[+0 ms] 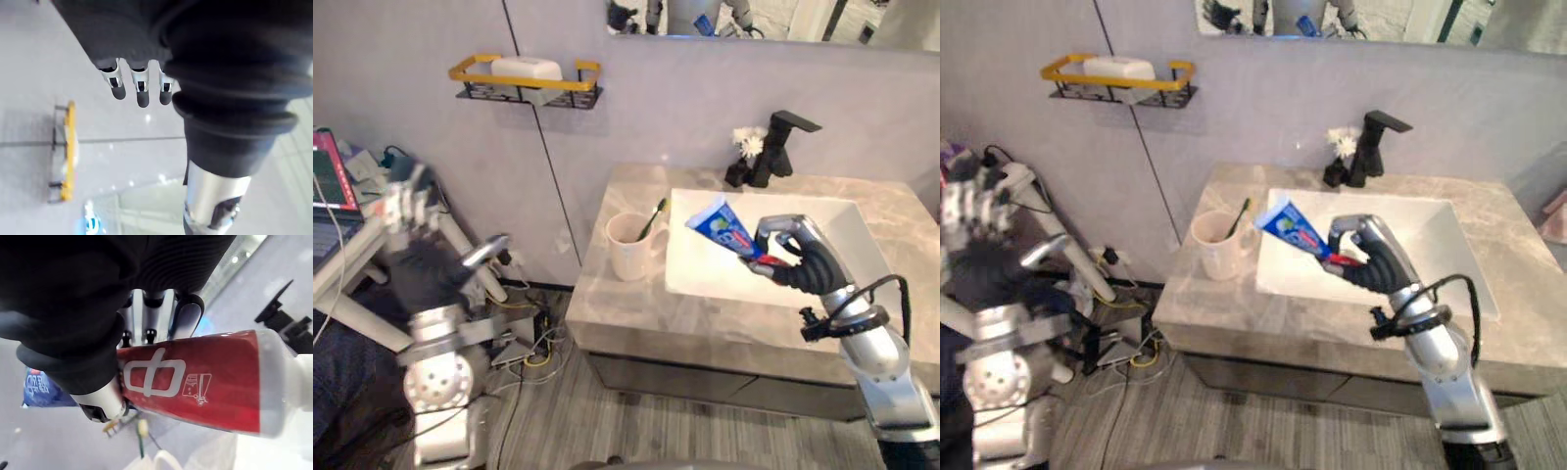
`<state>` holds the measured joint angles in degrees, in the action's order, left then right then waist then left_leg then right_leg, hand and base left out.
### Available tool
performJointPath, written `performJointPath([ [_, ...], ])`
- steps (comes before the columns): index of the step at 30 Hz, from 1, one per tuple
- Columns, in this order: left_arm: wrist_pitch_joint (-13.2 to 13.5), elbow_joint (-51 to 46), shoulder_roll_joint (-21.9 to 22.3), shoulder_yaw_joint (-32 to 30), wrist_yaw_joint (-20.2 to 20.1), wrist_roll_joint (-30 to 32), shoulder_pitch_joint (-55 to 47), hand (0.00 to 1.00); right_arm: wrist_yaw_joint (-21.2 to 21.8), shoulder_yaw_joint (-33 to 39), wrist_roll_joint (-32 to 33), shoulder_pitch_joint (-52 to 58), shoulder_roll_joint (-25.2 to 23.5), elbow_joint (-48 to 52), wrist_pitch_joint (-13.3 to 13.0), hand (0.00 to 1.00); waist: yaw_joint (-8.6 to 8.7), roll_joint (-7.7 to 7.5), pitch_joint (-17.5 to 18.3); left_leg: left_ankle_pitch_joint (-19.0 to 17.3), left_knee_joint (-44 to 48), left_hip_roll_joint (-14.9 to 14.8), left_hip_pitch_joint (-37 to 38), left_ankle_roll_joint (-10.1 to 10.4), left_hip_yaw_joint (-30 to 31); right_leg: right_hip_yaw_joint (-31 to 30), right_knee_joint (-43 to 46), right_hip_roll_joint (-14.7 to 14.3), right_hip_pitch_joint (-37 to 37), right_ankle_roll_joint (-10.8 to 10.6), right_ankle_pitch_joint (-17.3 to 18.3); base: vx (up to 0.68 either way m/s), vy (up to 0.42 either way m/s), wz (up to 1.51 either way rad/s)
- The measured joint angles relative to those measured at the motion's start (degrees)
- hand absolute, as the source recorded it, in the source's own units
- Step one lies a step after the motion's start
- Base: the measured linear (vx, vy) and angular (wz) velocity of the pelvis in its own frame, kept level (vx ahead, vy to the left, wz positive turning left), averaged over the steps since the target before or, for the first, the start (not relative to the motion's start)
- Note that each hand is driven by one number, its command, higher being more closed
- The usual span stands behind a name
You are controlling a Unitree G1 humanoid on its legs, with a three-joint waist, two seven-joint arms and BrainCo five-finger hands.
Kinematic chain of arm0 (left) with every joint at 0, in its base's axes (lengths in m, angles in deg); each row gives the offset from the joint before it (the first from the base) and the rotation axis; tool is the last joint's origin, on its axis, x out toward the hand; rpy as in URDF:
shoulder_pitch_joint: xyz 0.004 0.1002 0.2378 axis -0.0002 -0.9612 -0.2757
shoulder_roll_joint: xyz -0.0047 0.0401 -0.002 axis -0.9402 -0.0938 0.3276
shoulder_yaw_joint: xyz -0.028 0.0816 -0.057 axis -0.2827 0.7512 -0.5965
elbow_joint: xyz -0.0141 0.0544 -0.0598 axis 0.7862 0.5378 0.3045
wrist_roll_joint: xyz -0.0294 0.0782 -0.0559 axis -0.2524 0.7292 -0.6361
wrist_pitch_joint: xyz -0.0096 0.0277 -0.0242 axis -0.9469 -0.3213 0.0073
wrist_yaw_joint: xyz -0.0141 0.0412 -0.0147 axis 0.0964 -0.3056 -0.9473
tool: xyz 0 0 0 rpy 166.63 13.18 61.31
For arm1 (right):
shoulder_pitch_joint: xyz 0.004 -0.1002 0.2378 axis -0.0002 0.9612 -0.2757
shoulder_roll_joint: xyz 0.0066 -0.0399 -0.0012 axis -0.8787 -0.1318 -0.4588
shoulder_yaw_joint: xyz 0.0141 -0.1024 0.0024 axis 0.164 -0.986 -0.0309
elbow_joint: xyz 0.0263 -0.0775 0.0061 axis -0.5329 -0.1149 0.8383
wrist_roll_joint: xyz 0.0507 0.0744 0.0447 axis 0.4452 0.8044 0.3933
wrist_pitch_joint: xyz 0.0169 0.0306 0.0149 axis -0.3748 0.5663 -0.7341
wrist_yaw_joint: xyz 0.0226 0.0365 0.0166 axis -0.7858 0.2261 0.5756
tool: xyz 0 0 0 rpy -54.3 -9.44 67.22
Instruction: Organize washtable
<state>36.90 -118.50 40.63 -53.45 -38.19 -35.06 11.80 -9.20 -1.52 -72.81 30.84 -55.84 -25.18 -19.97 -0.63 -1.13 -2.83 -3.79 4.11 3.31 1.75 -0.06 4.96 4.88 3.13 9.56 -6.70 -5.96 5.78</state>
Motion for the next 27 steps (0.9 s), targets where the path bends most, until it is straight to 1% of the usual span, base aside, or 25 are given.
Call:
performJointPath([
  [1,0.3,-0.5,0.2,3.0,-0.9,-2.0,0.6,0.00,-0.4,-1.1,0.0,-0.9,-0.7,0.3,0.3,1.00,-0.05,0.12,0.1,0.0,0.1,0.0,0.0,0.0,0.0,0.0,0.1,0.0,0.0,0.1,0.2,-0.08,-0.012,0.00],
  [2,0.4,-0.5,0.2,4.4,-1.5,-3.4,0.8,0.00,-0.6,-1.7,0.0,-1.2,-1.0,0.5,0.4,1.00,-0.08,0.16,0.1,0.1,0.1,0.0,0.1,0.0,0.0,0.0,0.2,0.0,0.1,0.1,0.3,-0.07,-0.015,0.00],
  [4,0.6,-0.5,0.2,11.4,-3.0,-8.6,0.8,0.00,-1.5,-4.5,0.0,-2.9,-2.7,1.1,0.9,1.00,-0.15,0.32,0.2,0.4,-0.1,0.0,0.1,0.1,0.0,0.0,1.2,0.0,0.6,-0.1,1.2,-0.07,-0.021,0.01],
  [5,0.4,-0.3,0.2,15.4,-4.1,-10.9,1.1,0.00,-1.9,-5.7,0.0,-3.8,-3.8,1.3,1.0,1.00,-0.18,0.34,0.2,0.6,-0.2,-0.1,0.0,0.1,0.0,-0.1,1.8,0.0,1.0,-0.1,1.4,-0.06,-0.018,0.02],
  [7,0.3,0.3,0.2,19.2,-5.0,-13.1,2.2,0.00,-2.2,-7.1,0.0,-5.0,-4.6,1.3,1.4,1.00,-0.19,0.35,0.3,0.8,-0.3,-0.2,0.1,0.2,0.0,-0.1,1.8,-0.2,1.0,-0.1,1.4,-0.05,-0.013,0.01],
  [8,-0.3,1.8,0.2,23.4,-5.9,-15.9,4.8,0.00,-3.3,-8.9,0.0,-6.4,-5.2,1.3,1.7,1.00,-0.26,0.33,0.3,0.9,-0.3,-0.3,0.1,0.3,0.0,-0.1,1.8,-0.3,1.0,-0.1,1.4,-0.05,-0.015,0.00],
  [9,-0.7,2.8,0.2,25.2,-6.4,-17.3,6.3,0.00,-3.9,-10.1,-0.1,-7.4,-5.3,1.3,1.8,1.00,-0.26,0.33,0.3,1.0,-0.4,-0.4,0.1,0.3,0.0,-0.1,1.9,-0.4,1.0,-0.1,1.4,-0.05,-0.014,0.00],
  [12,-2.1,4.6,0.4,29.3,-6.6,-20.9,9.1,0.00,-4.6,-12.0,-0.1,-9.5,-5.5,1.3,1.9,1.00,-0.13,0.26,0.4,1.5,-1.0,-0.4,0.3,0.3,-0.1,-0.3,1.9,-0.4,1.2,-0.1,1.3,0.00,0.001,-0.01],
  [17,-2.5,4.7,0.7,33.8,-6.6,-24.2,10.6,0.00,-6.3,-15.1,-0.1,-11.1,-6.3,0.4,2.2,1.00,-0.17,-0.06,0.7,1.9,-2.1,-0.5,1.0,0.4,-0.4,-0.7,1.9,-0.4,1.2,-0.1,1.3,0.01,0.006,-0.03],
  [21,-2.9,4.8,0.7,37.7,-6.5,-25.3,14.5,0.00,-6.4,-17.7,-0.1,-12.2,-7.0,-1.0,3.1,1.00,-0.31,-0.18,0.8,1.9,-2.1,-0.5,1.1,0.4,-0.5,-1.1,1.9,-0.4,1.1,0.1,1.1,0.00,0.000,0.00],
  [22,-2.9,5.1,0.7,38.1,-6.4,-25.6,14.7,1.00,-6.5,-18.0,-0.1,-12.2,-7.4,-1.1,3.3,1.00,-0.28,-0.18,0.8,1.9,-2.1,-0.6,1.2,0.4,-0.7,-1.3,1.9,-0.5,1.2,0.1,1.0,-0.01,0.012,-0.04],
  [27,-2.9,7.2,0.5,39.0,-4.8,-27.7,16.3,1.00,-6.7,-18.7,0.0,-12.5,-7.3,-3.1,3.5,1.00,-0.20,-0.22,1.0,2.1,-2.4,-0.7,1.1,0.2,-1.6,-2.0,1.9,-0.6,1.8,0.1,0.6,-0.03,0.009,-0.11],
])
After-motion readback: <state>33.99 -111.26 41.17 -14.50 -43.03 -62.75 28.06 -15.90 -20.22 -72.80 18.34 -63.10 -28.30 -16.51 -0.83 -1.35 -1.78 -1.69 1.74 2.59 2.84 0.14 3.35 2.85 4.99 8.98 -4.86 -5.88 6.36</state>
